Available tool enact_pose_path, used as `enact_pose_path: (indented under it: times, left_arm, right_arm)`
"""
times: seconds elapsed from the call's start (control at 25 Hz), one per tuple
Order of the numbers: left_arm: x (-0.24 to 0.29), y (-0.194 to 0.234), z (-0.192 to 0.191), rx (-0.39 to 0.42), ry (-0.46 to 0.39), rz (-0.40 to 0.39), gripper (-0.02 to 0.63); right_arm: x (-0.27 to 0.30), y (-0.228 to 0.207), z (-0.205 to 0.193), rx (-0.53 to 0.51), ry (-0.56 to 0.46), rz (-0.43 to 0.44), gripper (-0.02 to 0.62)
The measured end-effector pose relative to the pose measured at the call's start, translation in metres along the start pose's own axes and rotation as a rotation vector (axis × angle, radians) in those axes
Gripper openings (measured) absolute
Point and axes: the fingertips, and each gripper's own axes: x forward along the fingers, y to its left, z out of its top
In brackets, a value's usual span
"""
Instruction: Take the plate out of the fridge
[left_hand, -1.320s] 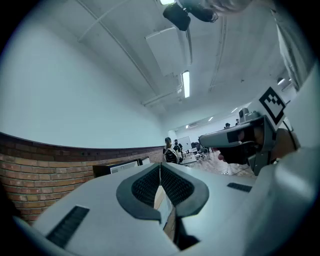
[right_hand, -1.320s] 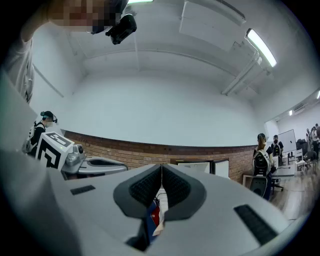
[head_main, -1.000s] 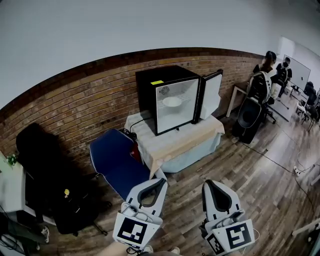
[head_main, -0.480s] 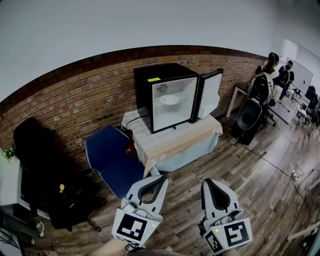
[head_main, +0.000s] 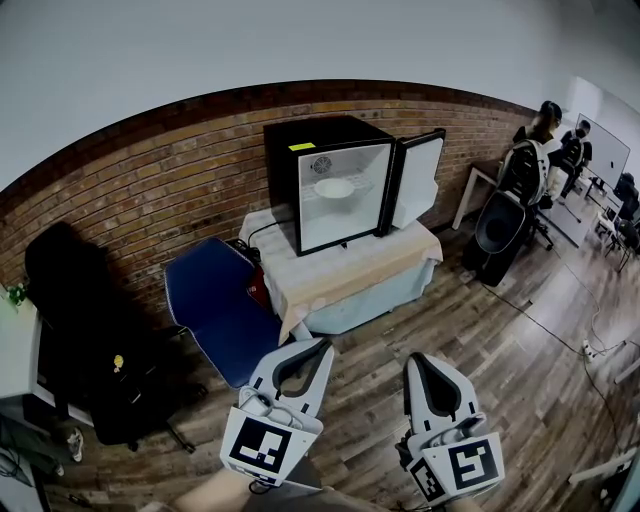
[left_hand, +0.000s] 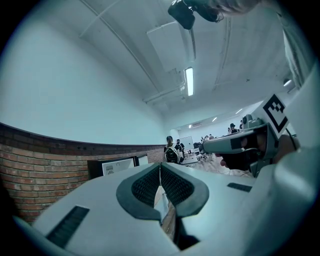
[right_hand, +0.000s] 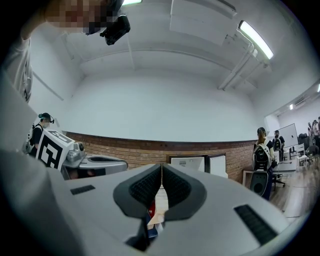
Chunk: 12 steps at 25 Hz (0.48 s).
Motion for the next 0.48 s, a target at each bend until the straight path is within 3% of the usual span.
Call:
enact_pose_path:
  times: [0.48]
  left_arm:
    - [0.035,0.009,-0.032,-0.009,0.009,-0.021,0.021]
  right_arm:
    - [0.029,-0.026,-0.024,-0.014,0.001,-0.020,0.031]
